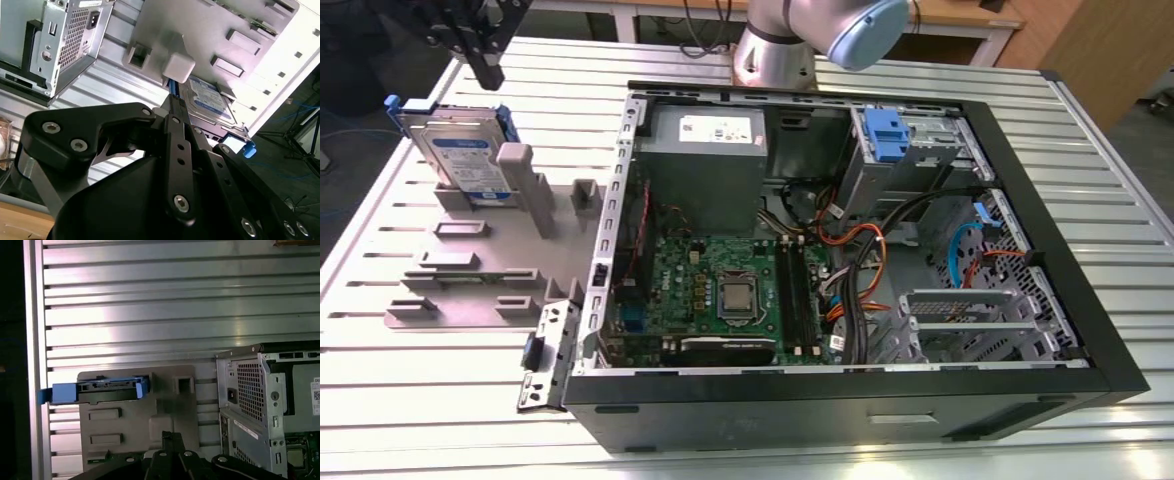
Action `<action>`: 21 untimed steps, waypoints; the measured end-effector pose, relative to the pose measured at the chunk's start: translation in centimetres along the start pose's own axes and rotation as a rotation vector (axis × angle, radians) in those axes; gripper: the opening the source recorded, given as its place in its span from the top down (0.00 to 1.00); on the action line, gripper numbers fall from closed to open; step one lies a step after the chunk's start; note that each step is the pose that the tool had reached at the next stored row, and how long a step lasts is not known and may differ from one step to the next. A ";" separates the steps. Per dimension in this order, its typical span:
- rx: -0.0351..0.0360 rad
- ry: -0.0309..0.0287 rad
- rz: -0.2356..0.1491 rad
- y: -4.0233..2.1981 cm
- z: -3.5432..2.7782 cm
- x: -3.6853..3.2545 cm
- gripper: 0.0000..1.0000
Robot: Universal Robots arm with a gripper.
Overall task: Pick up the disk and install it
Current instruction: 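Reach for the disk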
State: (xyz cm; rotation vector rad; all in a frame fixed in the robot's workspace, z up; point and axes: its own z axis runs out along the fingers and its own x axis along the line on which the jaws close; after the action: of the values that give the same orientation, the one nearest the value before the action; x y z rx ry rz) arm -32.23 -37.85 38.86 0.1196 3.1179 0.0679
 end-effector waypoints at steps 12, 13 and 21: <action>0.0000 0.0005 0.000 0.31 0.07 3.28 0.89; -0.0001 0.0004 0.000 0.34 0.08 3.58 0.89; -0.0003 0.0007 0.000 0.55 0.14 6.08 0.89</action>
State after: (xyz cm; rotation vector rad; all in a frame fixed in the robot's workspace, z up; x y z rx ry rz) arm -38.25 -36.82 38.64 0.1198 3.1186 0.0684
